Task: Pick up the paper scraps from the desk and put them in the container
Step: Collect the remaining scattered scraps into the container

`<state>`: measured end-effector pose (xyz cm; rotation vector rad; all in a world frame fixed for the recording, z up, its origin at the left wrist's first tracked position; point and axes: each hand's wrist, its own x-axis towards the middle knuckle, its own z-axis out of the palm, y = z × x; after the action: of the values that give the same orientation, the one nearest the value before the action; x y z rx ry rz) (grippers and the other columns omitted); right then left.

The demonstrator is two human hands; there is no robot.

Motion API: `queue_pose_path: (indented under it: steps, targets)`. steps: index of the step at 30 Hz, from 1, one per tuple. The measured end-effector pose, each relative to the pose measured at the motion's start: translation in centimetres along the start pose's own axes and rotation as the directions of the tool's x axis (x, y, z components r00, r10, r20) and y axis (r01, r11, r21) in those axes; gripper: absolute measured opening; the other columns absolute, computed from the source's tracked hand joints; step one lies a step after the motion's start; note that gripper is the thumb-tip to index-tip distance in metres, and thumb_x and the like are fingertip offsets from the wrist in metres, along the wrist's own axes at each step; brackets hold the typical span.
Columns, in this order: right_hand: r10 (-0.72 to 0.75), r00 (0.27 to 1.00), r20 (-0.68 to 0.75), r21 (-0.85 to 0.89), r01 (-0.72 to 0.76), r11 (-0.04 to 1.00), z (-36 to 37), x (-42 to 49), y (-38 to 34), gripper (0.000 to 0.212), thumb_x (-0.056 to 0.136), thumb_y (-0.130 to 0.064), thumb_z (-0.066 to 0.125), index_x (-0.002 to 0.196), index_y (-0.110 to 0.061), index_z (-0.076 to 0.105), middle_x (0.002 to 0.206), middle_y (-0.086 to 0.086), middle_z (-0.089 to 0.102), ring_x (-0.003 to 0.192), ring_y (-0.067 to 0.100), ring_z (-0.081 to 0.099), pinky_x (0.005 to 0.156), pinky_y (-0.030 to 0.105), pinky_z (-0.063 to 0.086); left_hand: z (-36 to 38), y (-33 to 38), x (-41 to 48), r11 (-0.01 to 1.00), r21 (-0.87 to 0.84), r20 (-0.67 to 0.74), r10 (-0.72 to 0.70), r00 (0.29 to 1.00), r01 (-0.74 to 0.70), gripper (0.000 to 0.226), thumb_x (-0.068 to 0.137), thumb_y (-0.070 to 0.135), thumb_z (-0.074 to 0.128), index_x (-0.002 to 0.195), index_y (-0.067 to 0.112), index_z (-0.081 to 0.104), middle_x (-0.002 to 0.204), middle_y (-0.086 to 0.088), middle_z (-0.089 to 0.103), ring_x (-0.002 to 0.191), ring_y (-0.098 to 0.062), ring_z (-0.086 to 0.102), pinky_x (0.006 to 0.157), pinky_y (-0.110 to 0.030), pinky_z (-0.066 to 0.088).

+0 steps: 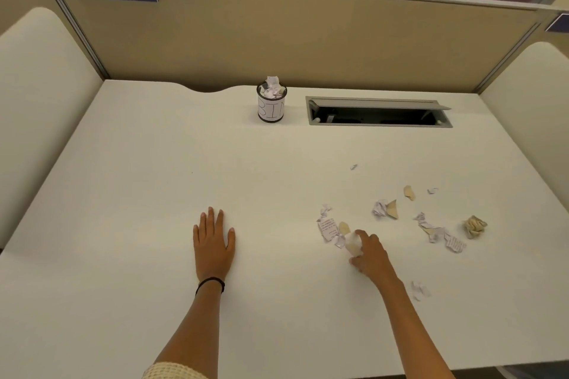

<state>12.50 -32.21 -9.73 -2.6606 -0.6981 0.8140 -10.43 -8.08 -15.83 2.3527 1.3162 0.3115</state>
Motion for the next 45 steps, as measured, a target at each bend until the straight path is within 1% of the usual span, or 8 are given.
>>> queue_pose_path:
  steps: [6,13,19,24,32,37,40,45]
  targets:
    - [-0.02,0.994,-0.108,0.228,0.044,0.973,0.3,0.9,-2.2,0.049,0.078,0.007,0.06,0.124,-0.005,0.052,0.092,0.012,0.057,0.064,0.018,0.053,0.051,0.016,0.041,-0.2,0.2,-0.7,1.0,0.018,-0.001,0.021,1.0,-0.021,0.07,0.088,0.048,0.011,0.147,0.015,0.025,0.157,-0.006,0.015,0.146,-0.022,0.009,0.12,-0.039,0.005]
    - [-0.089,0.99,-0.106,0.409,0.125,0.904,-0.5,2.7,-3.7,0.054,0.079,0.0,0.069,0.13,-0.004,0.049,0.103,0.016,0.055,0.084,0.022,0.054,0.073,0.02,0.043,-0.3,0.6,-1.1,0.999,0.042,0.023,0.015,1.0,-0.016,0.074,0.086,0.05,0.007,0.148,0.015,0.024,0.158,-0.007,0.014,0.146,-0.024,0.009,0.12,-0.042,0.007]
    - [-0.153,0.988,-0.028,0.158,0.155,0.975,-0.2,2.8,-5.2,0.082,0.081,-0.03,0.071,0.146,-0.016,0.024,0.143,0.016,0.026,0.127,0.03,0.041,0.099,0.03,0.038,-0.6,0.7,-1.2,0.999,0.032,0.035,0.012,0.999,-0.013,0.074,0.085,0.05,0.007,0.148,0.015,0.024,0.158,-0.007,0.015,0.146,-0.024,0.009,0.12,-0.042,0.006]
    - [-0.068,0.997,0.042,0.014,0.067,0.998,1.3,3.0,-7.7,0.078,0.088,-0.035,0.06,0.149,-0.026,0.012,0.154,0.022,-0.004,0.143,0.045,0.004,0.109,0.048,0.032,-0.8,0.8,-1.1,0.999,0.037,0.04,0.009,0.999,-0.01,0.073,0.086,0.05,0.008,0.148,0.015,0.025,0.157,-0.007,0.016,0.146,-0.025,0.01,0.119,-0.042,0.007]
    - [-0.109,0.994,0.019,-0.202,0.11,0.973,2.8,3.2,-9.7,0.055,0.101,-0.02,0.035,0.149,-0.03,0.011,0.157,0.015,0.001,0.145,0.039,0.003,0.101,0.04,0.044,-1.1,1.1,-0.9,0.998,0.067,0.062,-0.007,0.998,0.003,0.072,0.086,0.05,0.01,0.147,0.015,0.026,0.157,-0.008,0.018,0.145,-0.028,0.014,0.118,-0.045,0.011]
    - [-0.273,0.953,-0.135,-0.031,0.271,0.962,4.1,1.3,-8.7,0.037,0.097,-0.044,0.042,0.132,-0.034,0.041,0.143,-0.006,0.043,0.127,0.019,0.048,0.104,0.036,0.038,-1.1,1.4,-0.3,0.986,0.167,0.099,0.013,0.995,-0.03,0.075,0.088,0.057,-0.003,0.149,0.018,0.015,0.158,-0.009,0.009,0.145,-0.028,0.008,0.118,-0.049,0.008]
    - [-0.384,0.902,-0.2,-0.019,0.388,0.921,4.5,0.8,-7.9,0.038,0.094,-0.049,0.045,0.13,-0.038,0.045,0.13,-0.019,0.05,0.121,0.006,0.05,0.104,0.029,0.037,-1.3,1.6,0.5,0.984,0.169,0.094,0.04,0.995,-0.056,0.086,0.084,0.062,-0.016,0.148,0.017,0.019,0.157,-0.011,0.013,0.145,-0.03,0.012,0.117,-0.05,0.009]
    - [-0.413,0.905,-0.1,-0.042,0.411,0.911,3.8,0.8,-8.1,0.03,0.097,-0.046,0.036,0.123,-0.037,0.05,0.11,-0.01,0.055,0.102,0.013,0.06,0.092,0.032,0.045,-1.4,2.1,1.3,0.988,0.148,0.108,0.036,0.994,-0.052,0.086,0.086,0.062,-0.014,0.147,0.016,0.024,0.156,-0.012,0.019,0.143,-0.032,0.017,0.116,-0.053,0.015]
